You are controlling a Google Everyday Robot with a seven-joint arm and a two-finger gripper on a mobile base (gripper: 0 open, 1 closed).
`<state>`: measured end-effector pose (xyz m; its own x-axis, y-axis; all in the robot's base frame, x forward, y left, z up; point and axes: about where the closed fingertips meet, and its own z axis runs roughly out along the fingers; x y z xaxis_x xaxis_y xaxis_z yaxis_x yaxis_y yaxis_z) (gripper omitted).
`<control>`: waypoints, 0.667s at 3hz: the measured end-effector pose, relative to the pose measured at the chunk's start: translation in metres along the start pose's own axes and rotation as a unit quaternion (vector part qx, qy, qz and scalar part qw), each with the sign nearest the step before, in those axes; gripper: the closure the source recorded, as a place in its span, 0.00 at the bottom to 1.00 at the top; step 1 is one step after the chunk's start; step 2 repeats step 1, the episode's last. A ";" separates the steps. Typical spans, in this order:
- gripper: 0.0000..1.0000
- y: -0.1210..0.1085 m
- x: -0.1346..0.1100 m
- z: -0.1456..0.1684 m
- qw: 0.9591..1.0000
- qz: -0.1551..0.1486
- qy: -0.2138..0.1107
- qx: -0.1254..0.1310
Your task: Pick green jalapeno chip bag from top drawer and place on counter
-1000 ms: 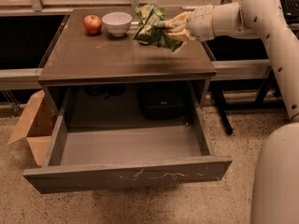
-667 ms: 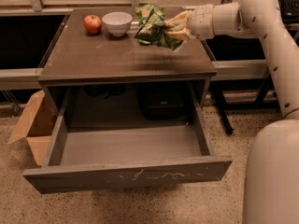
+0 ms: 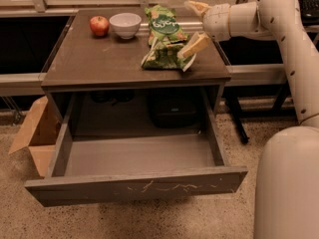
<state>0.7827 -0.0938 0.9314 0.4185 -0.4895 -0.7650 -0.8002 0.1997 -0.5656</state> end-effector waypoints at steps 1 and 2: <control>0.00 0.000 0.000 0.000 1.000 0.000 0.000 0.000; 0.00 0.000 0.000 0.000 1.000 0.000 0.000 0.000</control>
Offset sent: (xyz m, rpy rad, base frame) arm 0.0000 0.0000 0.0000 0.0000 0.0000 0.0000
